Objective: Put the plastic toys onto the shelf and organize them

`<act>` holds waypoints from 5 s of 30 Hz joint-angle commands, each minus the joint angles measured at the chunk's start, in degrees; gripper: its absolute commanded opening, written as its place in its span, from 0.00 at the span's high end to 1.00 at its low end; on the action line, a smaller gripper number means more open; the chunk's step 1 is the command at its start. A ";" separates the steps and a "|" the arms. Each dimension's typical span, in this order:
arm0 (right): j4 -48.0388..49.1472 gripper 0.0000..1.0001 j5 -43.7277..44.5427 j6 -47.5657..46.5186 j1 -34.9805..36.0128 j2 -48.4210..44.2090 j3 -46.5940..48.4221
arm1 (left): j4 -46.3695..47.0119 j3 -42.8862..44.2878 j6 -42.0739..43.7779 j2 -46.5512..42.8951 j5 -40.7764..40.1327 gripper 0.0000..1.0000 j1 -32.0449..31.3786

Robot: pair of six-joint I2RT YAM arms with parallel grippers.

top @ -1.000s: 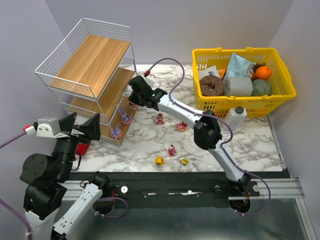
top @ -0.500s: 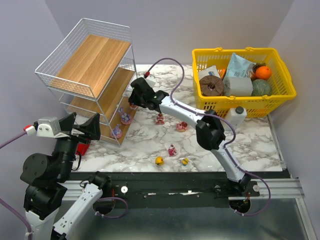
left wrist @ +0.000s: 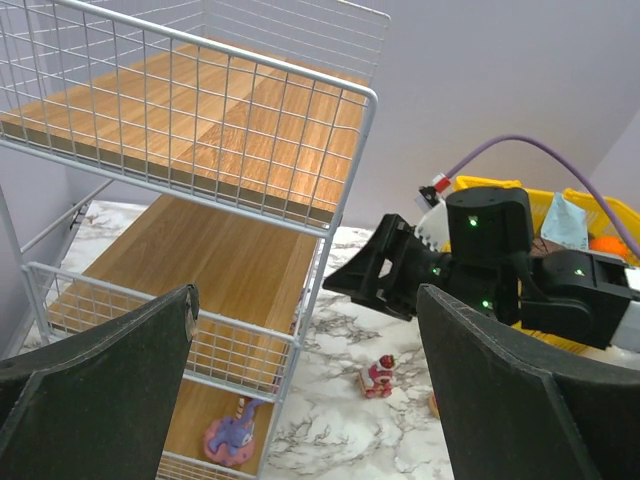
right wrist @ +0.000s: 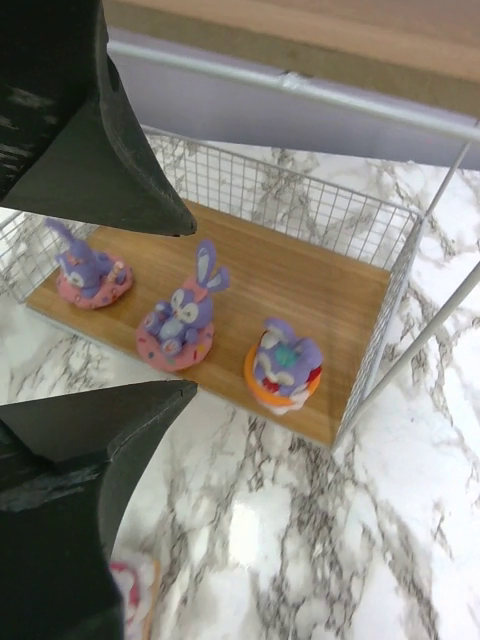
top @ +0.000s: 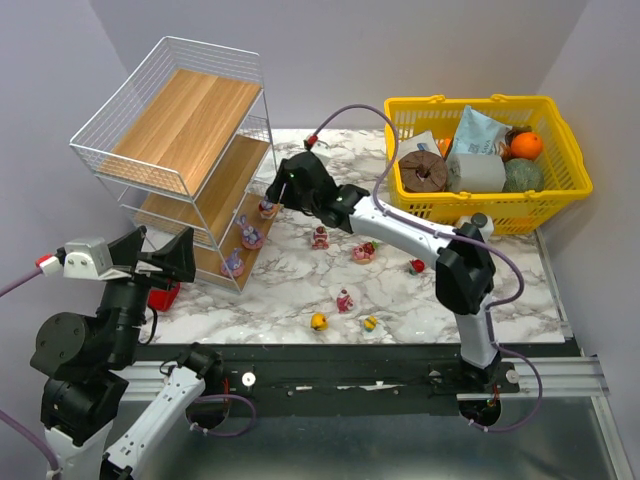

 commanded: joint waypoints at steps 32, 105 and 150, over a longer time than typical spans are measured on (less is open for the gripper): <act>-6.42 0.32 12.58 -2.48 -0.40 1.23 -17.21 | -1.27 -0.24 0.38 0.37 0.42 0.01 -0.37; -16.35 0.98 13.46 -13.47 20.25 1.31 25.85 | -3.73 3.89 0.20 1.25 -4.67 0.01 -0.37; -16.35 0.57 16.71 -16.81 20.43 10.11 34.47 | -3.64 2.93 0.73 0.81 -5.02 0.01 -0.37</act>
